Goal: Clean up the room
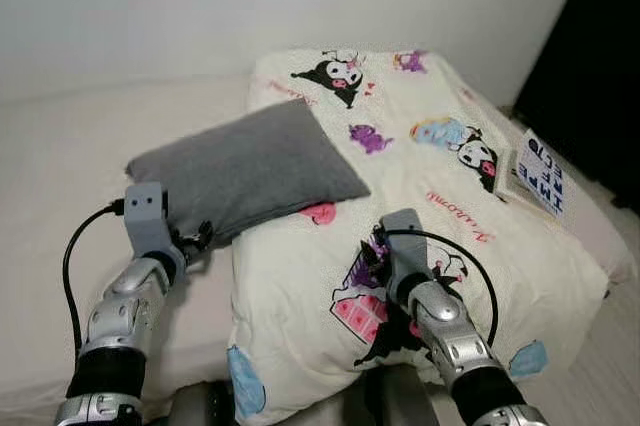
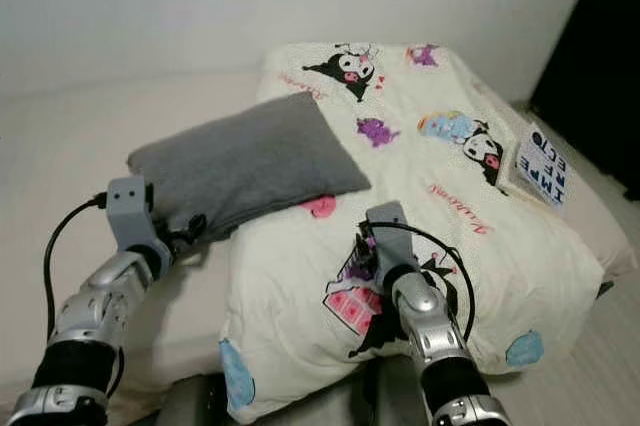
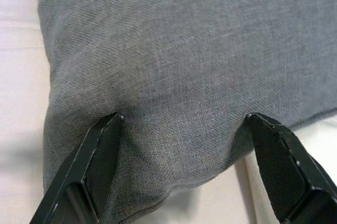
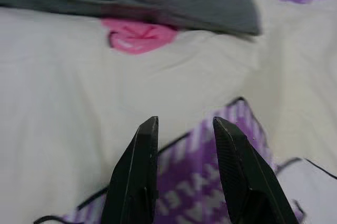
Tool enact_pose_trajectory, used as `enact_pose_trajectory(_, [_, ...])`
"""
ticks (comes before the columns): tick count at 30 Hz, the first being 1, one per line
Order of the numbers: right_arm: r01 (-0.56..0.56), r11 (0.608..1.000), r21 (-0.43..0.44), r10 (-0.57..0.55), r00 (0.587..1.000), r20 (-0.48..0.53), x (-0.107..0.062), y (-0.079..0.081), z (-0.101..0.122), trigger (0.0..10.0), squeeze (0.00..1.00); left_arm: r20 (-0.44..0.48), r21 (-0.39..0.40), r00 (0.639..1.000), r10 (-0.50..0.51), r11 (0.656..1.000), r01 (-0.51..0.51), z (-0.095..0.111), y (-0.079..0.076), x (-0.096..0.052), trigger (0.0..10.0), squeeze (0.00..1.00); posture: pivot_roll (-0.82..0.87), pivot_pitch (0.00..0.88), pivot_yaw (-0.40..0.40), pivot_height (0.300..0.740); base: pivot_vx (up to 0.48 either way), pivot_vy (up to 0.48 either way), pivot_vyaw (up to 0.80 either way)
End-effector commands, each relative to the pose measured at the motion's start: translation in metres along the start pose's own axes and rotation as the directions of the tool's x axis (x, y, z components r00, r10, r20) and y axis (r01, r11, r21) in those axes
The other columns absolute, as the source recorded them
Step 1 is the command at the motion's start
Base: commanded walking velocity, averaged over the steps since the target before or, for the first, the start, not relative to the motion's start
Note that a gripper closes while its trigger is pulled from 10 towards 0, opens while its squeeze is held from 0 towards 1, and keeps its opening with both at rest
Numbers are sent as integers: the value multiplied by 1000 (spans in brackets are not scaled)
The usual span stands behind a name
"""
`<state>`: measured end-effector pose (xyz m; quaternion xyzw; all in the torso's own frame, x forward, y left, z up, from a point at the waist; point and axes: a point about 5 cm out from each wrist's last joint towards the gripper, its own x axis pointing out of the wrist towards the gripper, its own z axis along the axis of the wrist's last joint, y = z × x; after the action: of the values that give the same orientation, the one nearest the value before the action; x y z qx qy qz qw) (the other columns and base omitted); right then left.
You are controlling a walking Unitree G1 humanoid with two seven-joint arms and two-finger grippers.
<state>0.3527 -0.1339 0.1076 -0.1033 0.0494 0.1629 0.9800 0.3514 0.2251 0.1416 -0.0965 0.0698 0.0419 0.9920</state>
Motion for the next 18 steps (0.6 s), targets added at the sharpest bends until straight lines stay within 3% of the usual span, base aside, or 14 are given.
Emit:
enact_pose_trajectory(1, [-27,1000,-15,27,1000,1,0,4,-1,10000,0,-28,-10,998,53,999,-54,-7,14,-4,10000,0,5,325,-67,577,0,0,0])
enact_pose_trajectory(7, [-45,999,-22,45,999,9,1,7,0,10000,0,45,-17,999,-7,1000,7,-1,12,-11,10000,0,5,317,-80,577,0,0,0])
enact_pose_trajectory(10, [-31,999,-16,32,999,40,0,6,3,10000,0,124,96,989,-85,993,73,4,9,-22,10000,0,6,298,-68,577,0,0,0])
enact_pose_trajectory(13, [-25,1000,-11,25,998,54,-2,6,4,10000,0,149,159,982,-115,983,90,3,7,-27,10000,0,6,295,-67,577,0,0,0])
enact_pose_trajectory(15, [-23,1000,-8,24,998,60,-3,6,4,10000,0,168,164,978,-121,982,93,3,7,-30,10000,0,6,289,-59,577,0,0,0])
enact_pose_trajectory(17, [-22,1000,-1,22,997,70,-5,5,3,10000,0,192,68,979,-75,996,63,5,14,-32,10000,0,4,284,-55,577,0,0,0])
enact_pose_trajectory(18, [-22,1000,-1,22,997,70,-5,5,3,10000,0,192,68,979,-75,996,63,5,14,-32,10000,0,4,284,-55,577,0,0,0])
